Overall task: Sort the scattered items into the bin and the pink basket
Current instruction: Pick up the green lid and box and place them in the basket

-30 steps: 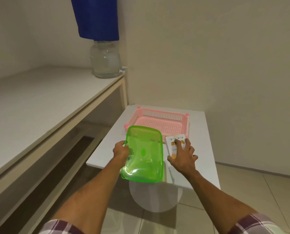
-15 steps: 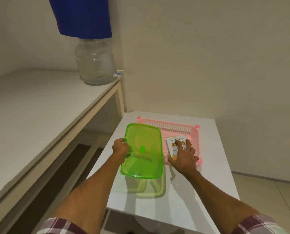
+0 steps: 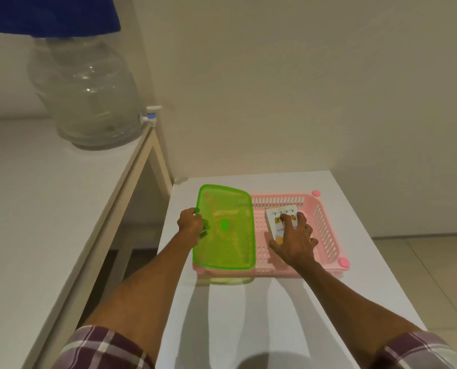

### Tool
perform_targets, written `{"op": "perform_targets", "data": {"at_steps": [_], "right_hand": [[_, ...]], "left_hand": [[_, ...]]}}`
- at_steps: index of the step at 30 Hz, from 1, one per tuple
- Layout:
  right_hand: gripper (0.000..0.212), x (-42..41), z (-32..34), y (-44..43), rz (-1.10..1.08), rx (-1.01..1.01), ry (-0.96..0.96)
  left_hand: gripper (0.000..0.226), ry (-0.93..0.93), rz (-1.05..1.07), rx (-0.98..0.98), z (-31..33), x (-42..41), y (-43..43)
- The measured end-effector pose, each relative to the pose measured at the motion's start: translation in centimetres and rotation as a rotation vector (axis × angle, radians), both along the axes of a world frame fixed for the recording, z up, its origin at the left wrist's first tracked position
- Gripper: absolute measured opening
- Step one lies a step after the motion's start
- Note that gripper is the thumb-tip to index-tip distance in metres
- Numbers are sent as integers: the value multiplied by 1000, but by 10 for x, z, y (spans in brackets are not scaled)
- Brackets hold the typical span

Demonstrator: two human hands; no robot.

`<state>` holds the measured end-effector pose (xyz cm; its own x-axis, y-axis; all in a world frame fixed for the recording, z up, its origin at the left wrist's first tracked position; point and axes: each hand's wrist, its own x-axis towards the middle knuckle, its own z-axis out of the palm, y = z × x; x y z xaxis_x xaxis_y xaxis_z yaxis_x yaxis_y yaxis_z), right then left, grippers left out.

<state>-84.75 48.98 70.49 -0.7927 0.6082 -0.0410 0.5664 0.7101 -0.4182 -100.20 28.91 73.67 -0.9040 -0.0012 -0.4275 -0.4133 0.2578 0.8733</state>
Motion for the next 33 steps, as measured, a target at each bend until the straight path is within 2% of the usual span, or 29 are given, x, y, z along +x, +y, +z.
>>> {"op": "perform_targets", "data": {"at_steps": [5, 12, 22, 28, 33], "right_hand": [[75, -23, -11, 3, -46, -5, -58], [77, -43, -28, 18, -53, 18, -115], [78, -60, -57, 36, -58, -11, -188], [77, -71, -71, 39, -36, -50, -216], [75, -79, -76, 43, -6, -59, -216]], "left_hand": [[21, -28, -31, -19, -23, -25, 18], [27, -121, -25, -59, -59, -44, 43], [30, -264, -126, -185, -101, -52, 56], [54, -81, -378, -537, -105, -46, 61], [70, -14, -500, -614, -109, -32, 72]]}}
